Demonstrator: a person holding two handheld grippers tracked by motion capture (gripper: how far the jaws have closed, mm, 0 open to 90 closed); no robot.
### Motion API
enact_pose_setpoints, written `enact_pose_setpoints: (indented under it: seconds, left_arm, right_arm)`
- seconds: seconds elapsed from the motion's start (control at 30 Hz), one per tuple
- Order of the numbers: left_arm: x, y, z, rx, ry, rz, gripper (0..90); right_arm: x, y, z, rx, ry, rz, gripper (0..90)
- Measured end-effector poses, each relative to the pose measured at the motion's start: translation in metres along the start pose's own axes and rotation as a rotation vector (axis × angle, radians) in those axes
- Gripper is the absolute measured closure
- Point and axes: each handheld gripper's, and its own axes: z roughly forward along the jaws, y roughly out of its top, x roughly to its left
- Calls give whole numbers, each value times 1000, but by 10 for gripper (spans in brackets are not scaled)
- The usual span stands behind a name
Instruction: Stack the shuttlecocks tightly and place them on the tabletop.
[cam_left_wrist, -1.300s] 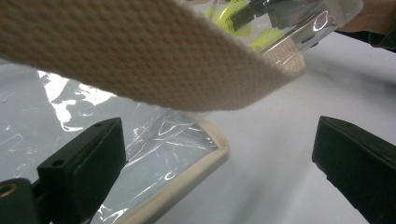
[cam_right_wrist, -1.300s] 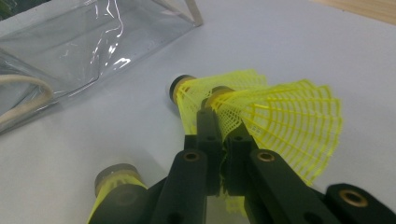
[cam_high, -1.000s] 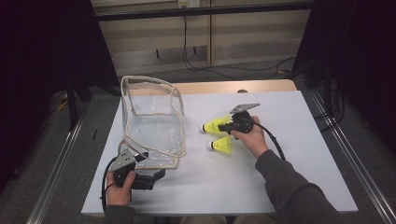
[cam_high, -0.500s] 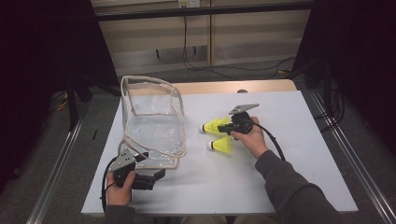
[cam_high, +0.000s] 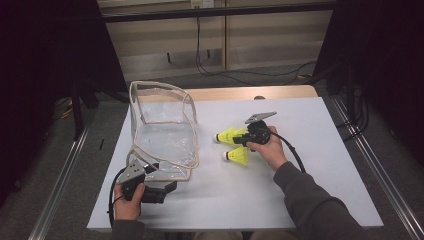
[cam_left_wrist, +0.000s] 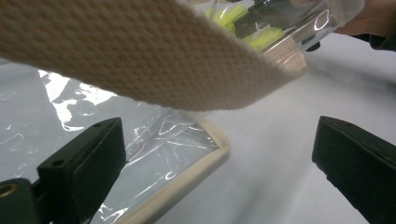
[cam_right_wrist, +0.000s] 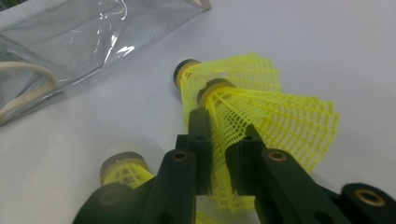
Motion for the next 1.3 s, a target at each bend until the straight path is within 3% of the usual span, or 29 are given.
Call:
enact_pose_setpoints:
  seconds: [0.47, 0.77, 1.3]
  left_arm:
    - [0, 0, 0, 0, 0, -1, 27]
    - [-1, 0, 0, 0, 1, -1, 27]
    - [-1, 0, 0, -1, 2, 0, 27]
  right_arm:
    - [-9, -6, -18, -14, -16, 31, 763]
    - [-10, -7, -26, -29, 6, 41, 882]
    - [-4, -4, -24, -70, 41, 26, 896]
